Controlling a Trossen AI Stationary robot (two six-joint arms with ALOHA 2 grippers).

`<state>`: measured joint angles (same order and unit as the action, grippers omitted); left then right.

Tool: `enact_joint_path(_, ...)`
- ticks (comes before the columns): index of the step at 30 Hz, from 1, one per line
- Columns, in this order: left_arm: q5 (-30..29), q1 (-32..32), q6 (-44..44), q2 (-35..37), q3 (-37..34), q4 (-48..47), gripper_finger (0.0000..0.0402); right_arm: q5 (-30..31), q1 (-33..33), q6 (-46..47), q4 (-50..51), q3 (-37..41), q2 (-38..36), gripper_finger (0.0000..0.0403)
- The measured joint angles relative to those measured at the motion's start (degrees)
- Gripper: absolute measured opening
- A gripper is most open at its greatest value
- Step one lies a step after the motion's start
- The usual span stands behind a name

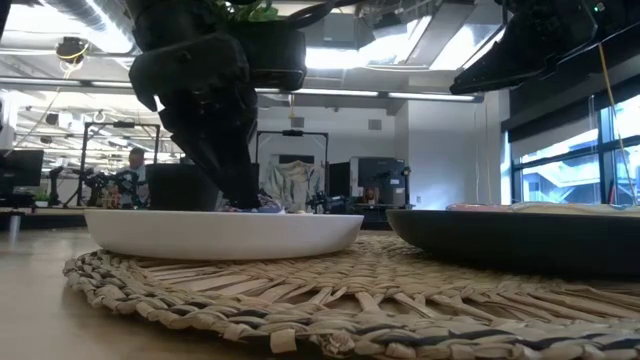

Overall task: Pick & Place donuts
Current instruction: Put the small blue donut on the white plate

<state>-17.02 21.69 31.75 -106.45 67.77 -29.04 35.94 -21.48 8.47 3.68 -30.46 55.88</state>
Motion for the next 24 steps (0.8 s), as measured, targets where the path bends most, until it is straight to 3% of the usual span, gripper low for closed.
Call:
enact_joint_path(8,0.0,0.0,0.0,0.0,0.0,0.0,0.0030,0.0,0.0,0.0,0.0,0.0,0.0,0.0195)
enact_joint_path(24,-0.1,-0.1,0.0,0.0,0.0,-2.2,0.0091,0.0,0.0,0.0,0.0,0.0,0.0,0.0195)
